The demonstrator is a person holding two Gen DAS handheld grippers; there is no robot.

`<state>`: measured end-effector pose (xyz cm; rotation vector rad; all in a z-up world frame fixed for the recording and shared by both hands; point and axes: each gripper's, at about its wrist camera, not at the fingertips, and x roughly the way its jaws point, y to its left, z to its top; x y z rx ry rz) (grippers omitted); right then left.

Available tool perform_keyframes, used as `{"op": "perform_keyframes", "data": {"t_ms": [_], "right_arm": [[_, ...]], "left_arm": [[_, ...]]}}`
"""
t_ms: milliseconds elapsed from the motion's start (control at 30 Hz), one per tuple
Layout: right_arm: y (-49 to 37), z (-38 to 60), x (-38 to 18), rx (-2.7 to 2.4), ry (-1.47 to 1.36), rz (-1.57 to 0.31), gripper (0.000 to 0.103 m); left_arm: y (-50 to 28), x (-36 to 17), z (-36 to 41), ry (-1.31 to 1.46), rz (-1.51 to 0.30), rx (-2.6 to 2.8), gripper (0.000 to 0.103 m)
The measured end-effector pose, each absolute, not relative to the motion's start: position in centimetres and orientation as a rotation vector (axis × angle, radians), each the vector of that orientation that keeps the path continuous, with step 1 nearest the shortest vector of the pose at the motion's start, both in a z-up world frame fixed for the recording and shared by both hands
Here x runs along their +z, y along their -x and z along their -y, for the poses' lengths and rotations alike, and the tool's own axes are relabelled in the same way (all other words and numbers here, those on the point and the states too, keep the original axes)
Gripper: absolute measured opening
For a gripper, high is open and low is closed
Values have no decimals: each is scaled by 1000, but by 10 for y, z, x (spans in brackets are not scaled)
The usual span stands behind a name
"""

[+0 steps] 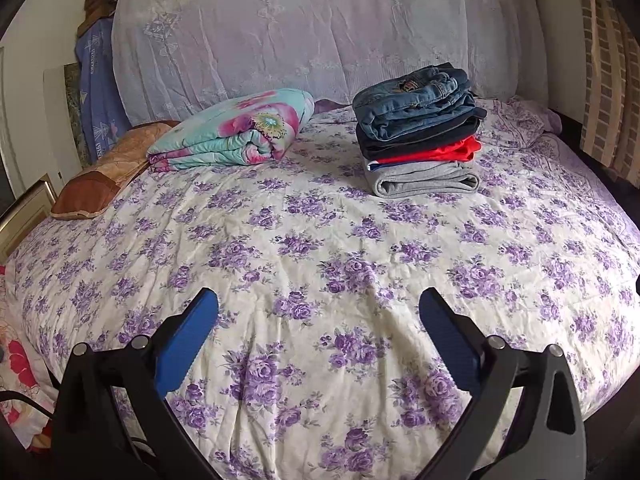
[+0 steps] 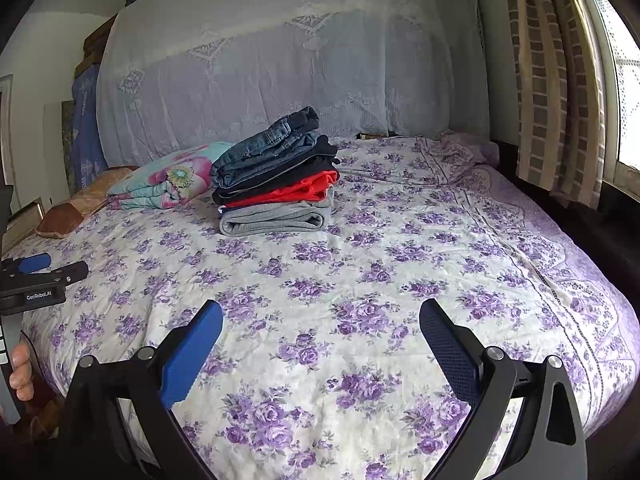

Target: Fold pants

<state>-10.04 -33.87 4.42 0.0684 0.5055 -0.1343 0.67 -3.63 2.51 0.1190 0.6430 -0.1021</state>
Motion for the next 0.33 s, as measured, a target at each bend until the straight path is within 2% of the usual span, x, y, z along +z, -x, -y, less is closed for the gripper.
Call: {"op": "perform_keyframes", "data": {"t_ms": [333], "right_arm": [[100, 339, 43, -132, -69, -508, 99]], "left_arm": [[-7, 24, 37, -134, -654, -90, 98]]}}
